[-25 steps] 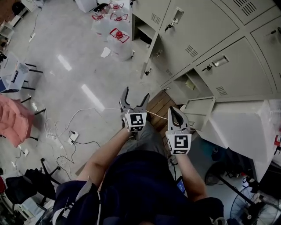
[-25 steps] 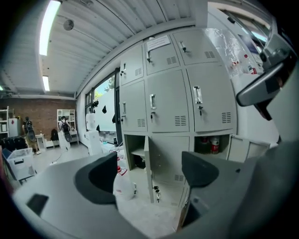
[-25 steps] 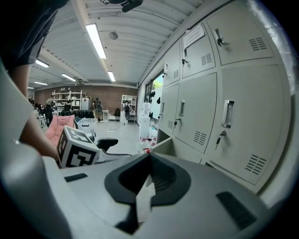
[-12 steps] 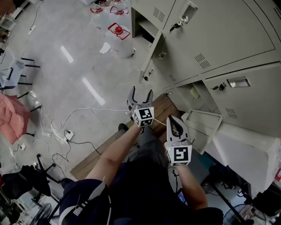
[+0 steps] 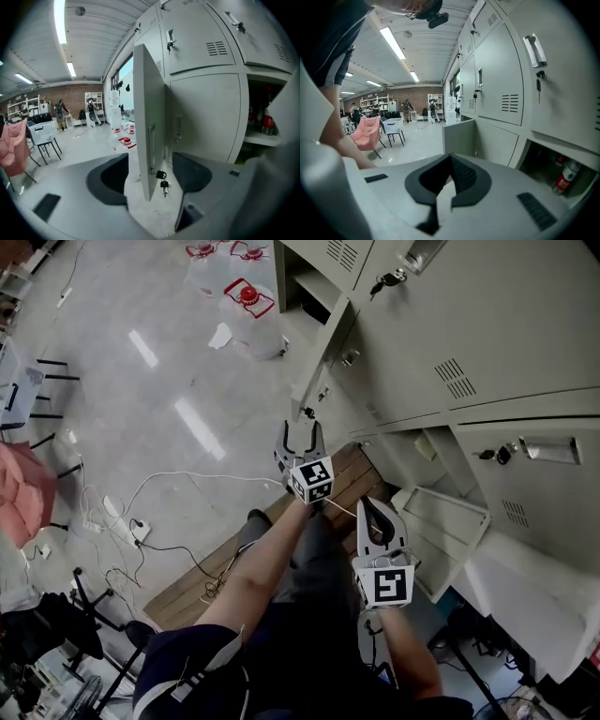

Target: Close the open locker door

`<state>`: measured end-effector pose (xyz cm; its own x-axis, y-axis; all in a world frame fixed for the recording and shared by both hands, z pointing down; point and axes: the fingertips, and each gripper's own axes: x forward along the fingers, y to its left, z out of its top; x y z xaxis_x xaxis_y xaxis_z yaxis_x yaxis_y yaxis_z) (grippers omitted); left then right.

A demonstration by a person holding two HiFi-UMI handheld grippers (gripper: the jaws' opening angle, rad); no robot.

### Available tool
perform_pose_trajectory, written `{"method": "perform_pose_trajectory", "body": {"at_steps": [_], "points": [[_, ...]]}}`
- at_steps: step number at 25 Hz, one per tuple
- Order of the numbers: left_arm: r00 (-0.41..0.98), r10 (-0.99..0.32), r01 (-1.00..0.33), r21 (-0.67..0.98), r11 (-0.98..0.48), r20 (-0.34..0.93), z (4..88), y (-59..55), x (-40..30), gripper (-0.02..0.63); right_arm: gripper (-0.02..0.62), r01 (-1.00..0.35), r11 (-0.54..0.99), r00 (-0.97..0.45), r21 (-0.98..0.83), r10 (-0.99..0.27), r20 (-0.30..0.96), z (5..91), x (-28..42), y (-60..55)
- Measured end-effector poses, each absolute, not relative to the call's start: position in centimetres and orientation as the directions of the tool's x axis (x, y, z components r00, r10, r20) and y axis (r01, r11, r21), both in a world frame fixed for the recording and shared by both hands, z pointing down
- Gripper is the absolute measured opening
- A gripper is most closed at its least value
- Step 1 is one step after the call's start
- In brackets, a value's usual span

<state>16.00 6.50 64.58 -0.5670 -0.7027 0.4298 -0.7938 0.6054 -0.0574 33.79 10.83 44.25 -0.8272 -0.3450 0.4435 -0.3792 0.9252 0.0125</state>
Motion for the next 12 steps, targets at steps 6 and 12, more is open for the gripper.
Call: {"method": "perform_pose_trajectory", "body": {"at_steps": [6, 12], "points": [[-0.636, -0.639, -0.715, -0.02, 0.698, 0.432, 66.0, 5.4, 14.2, 0.245, -0.005, -0.383, 0.924, -0.827, -0.013, -0.337, 0.449, 46.0, 34.3, 10.8], [-0.666, -0.594, -0.664, 0.005, 0.748, 0.451, 67.5, 4.9, 13.7, 0.225, -0.005, -0.379, 0.925, -0.823, -0.011, -0.332, 0.46, 47.1, 34.5, 10.5]]}}
